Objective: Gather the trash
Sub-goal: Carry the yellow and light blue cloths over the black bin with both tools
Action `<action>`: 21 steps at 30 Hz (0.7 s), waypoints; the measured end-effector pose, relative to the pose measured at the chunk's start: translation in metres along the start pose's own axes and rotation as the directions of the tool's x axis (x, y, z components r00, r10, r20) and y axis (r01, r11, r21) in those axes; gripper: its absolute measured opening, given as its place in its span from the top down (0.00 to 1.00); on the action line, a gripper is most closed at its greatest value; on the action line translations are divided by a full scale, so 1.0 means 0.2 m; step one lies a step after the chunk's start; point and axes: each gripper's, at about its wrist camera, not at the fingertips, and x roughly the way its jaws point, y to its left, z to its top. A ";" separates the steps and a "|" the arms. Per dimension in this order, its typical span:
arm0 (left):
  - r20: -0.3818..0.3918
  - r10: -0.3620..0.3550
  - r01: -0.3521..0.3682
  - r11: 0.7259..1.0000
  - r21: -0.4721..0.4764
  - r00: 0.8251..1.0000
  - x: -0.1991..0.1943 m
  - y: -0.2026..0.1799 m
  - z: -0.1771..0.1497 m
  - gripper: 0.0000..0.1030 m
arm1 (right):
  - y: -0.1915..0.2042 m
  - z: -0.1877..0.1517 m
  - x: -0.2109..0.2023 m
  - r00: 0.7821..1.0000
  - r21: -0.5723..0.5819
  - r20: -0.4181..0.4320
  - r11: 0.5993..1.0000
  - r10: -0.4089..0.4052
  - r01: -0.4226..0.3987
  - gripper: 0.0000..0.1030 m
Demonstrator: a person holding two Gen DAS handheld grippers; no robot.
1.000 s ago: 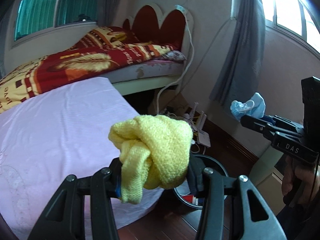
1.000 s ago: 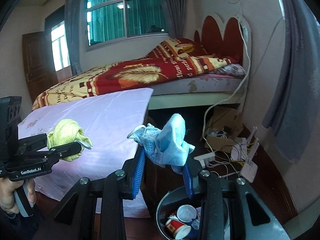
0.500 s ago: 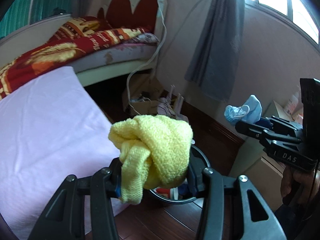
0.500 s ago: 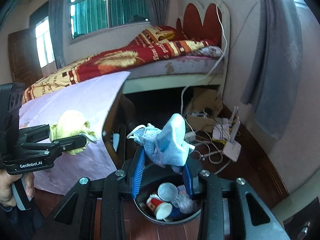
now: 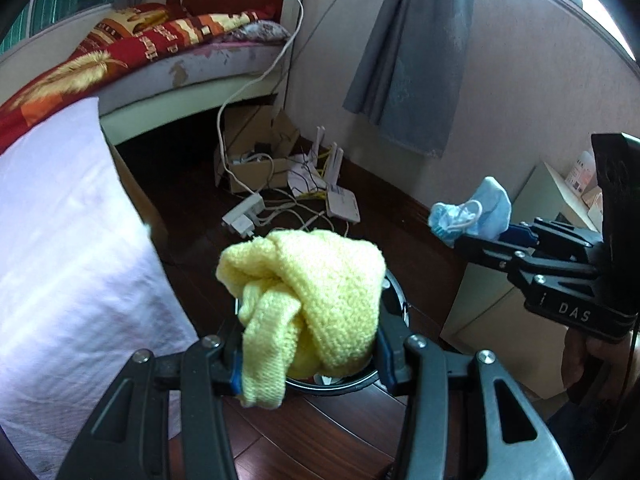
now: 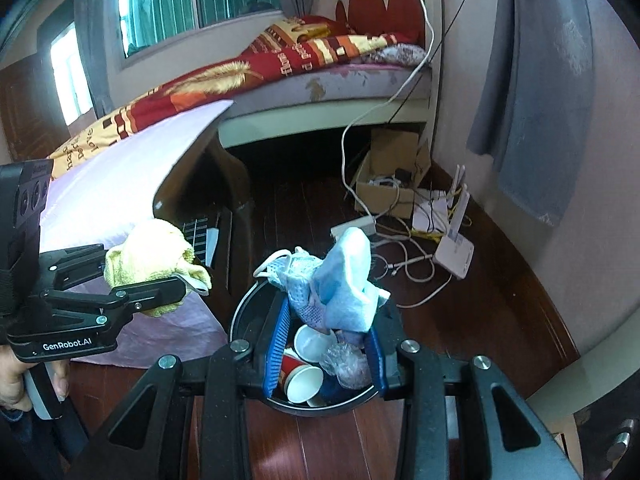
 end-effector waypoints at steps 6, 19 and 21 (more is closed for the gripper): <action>-0.069 -0.020 0.018 0.999 -0.029 0.997 0.14 0.04 -0.05 0.51 | -0.01 -0.04 0.17 0.997 -0.015 -0.079 1.000 0.018 -0.019 0.64; -0.157 -0.054 0.038 0.994 -0.099 0.986 0.38 0.10 -0.11 0.49 | -0.02 -0.15 0.50 0.970 -0.056 -0.240 0.997 0.028 -0.043 0.63; -0.171 -0.064 0.048 0.994 -0.100 0.983 0.41 0.09 -0.11 0.49 | -0.02 -0.16 0.55 0.966 -0.060 -0.257 0.997 0.027 -0.044 0.63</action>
